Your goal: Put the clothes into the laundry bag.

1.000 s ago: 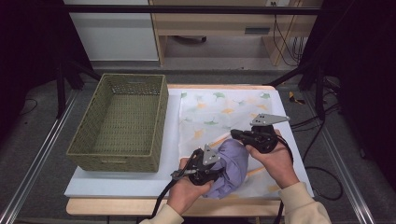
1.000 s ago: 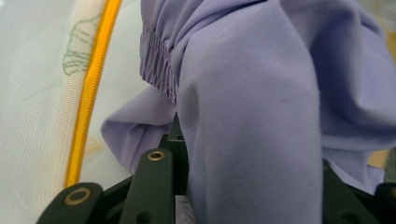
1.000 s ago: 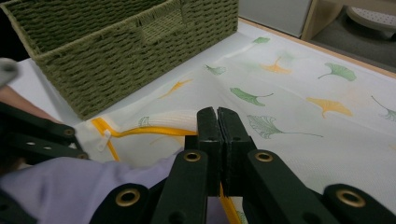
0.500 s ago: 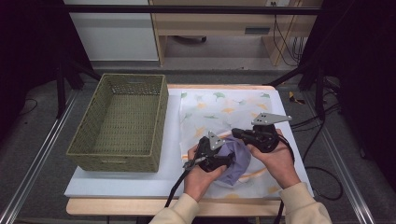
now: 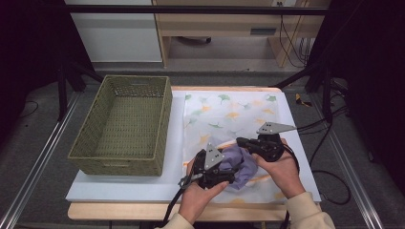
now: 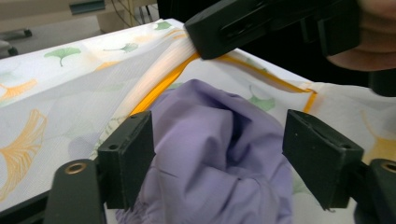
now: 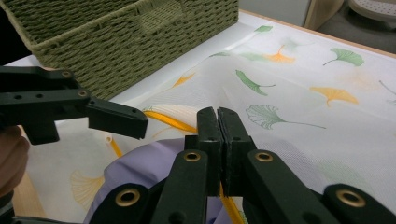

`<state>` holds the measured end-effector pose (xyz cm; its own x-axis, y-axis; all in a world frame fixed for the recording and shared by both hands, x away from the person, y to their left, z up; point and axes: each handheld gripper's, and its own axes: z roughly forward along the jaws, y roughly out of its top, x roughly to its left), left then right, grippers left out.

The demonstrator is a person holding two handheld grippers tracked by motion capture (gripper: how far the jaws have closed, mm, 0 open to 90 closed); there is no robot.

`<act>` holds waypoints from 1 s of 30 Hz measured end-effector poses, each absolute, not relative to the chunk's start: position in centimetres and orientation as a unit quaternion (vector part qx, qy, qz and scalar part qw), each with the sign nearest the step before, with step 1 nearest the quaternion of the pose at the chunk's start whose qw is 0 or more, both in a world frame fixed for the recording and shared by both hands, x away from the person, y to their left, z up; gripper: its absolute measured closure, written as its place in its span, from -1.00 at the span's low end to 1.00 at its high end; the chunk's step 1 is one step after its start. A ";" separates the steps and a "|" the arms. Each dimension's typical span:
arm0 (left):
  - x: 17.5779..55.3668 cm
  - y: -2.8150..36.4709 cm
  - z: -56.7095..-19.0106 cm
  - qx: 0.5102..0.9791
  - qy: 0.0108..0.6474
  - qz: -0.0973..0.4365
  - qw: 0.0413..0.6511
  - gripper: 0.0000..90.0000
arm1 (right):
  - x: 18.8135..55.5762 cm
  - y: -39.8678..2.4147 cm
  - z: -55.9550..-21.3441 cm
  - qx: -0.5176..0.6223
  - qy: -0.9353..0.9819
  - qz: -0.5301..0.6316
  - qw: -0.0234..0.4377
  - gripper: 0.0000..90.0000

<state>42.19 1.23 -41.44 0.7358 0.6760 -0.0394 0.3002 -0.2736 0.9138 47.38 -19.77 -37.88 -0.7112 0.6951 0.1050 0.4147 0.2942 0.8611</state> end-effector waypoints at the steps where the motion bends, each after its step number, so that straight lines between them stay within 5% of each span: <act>1: 41.9 1.4 -41.4 0.775 0.315 0.182 0.518 -0.42 | 47.3 -19.8 -37.9 0.348 0.792 0.479 0.146 0.98; 14: 39.7 4.1 -41.3 0.765 0.331 0.188 0.519 0.19 | 45.4 -19.2 -38.9 0.347 0.786 0.493 0.135 0.98; 30: 38.3 5.2 -43.6 0.799 0.330 0.114 0.489 0.83 | 44.1 -18.9 -39.5 0.340 0.787 0.498 0.133 0.98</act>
